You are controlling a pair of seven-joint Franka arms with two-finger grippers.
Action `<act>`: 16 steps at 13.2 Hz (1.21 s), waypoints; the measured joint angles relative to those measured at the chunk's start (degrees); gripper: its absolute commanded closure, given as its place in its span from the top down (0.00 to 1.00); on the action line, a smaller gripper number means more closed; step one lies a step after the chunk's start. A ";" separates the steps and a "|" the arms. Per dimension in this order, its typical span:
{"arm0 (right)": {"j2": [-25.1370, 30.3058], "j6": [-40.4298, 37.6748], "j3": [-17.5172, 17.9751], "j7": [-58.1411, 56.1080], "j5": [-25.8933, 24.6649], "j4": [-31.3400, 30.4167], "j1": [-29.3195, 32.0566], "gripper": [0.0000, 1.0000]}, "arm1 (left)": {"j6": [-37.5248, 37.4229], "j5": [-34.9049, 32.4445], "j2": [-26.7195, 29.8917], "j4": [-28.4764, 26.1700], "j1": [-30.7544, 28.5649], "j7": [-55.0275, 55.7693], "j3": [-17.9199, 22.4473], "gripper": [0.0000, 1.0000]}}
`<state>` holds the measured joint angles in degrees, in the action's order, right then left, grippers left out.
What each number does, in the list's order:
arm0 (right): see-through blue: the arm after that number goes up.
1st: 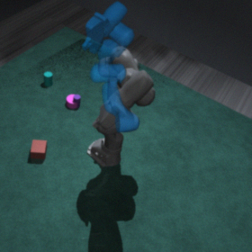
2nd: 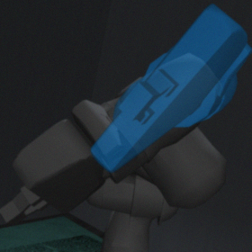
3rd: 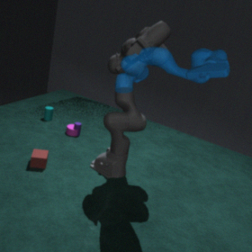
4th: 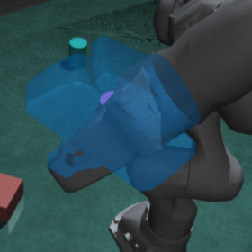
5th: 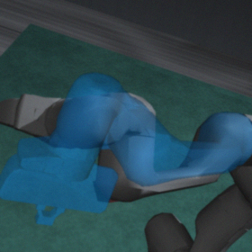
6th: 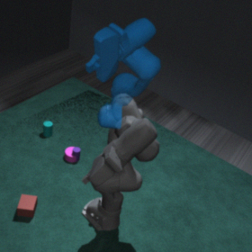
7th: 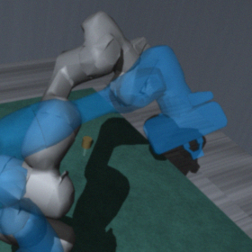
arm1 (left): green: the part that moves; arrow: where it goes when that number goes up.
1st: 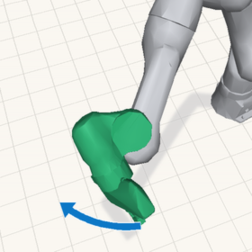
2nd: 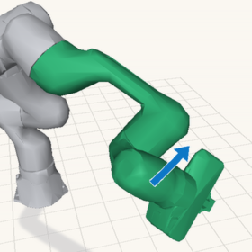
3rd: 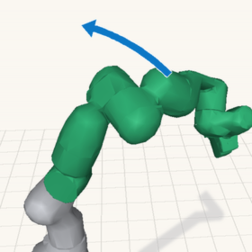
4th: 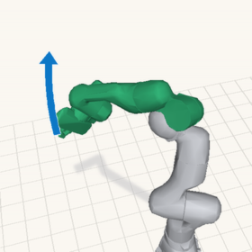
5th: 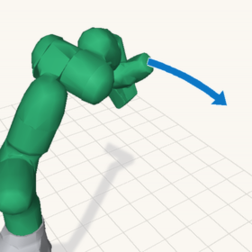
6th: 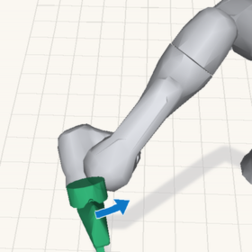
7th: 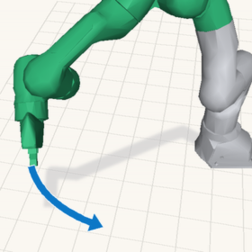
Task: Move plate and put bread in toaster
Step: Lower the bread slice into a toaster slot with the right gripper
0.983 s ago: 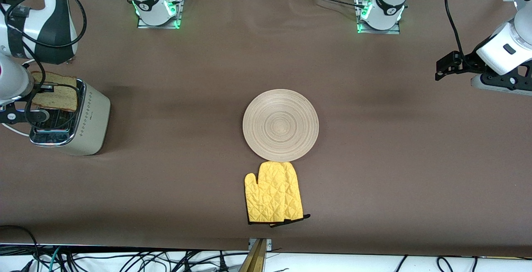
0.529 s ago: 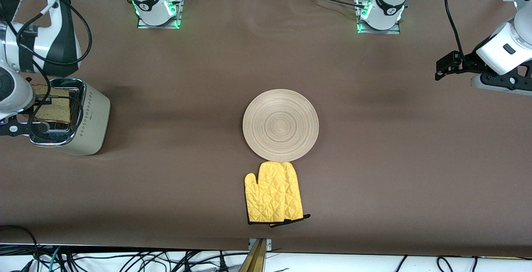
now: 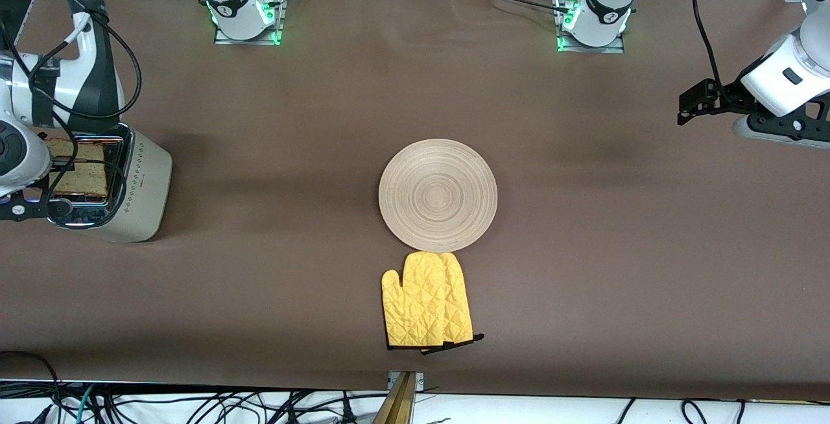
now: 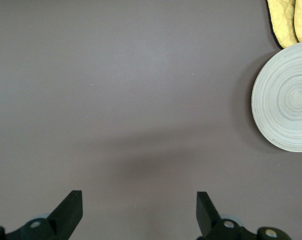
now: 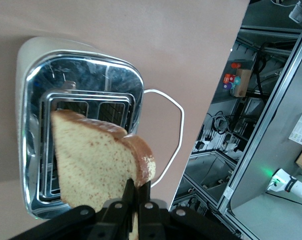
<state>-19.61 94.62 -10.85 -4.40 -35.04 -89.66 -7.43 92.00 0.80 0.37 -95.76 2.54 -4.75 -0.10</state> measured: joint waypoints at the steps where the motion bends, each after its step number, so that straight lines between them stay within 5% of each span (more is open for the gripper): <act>1: -0.03 -0.80 -0.09 0.00 -0.08 -0.01 0.26 0.00 | 0.00 0.00 0.00 0.00 0.00 0.00 0.00 1.00; 16: -3.99 -1.92 0.37 2.31 1.21 -0.19 -0.07 0.00 | -0.33 0.00 0.00 0.00 0.02 0.00 0.00 1.00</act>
<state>-23.60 92.70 -10.49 -2.09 -33.83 -89.85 -7.50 91.67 0.80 0.37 -95.76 2.55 -4.75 -0.10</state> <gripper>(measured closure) 0.947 0.000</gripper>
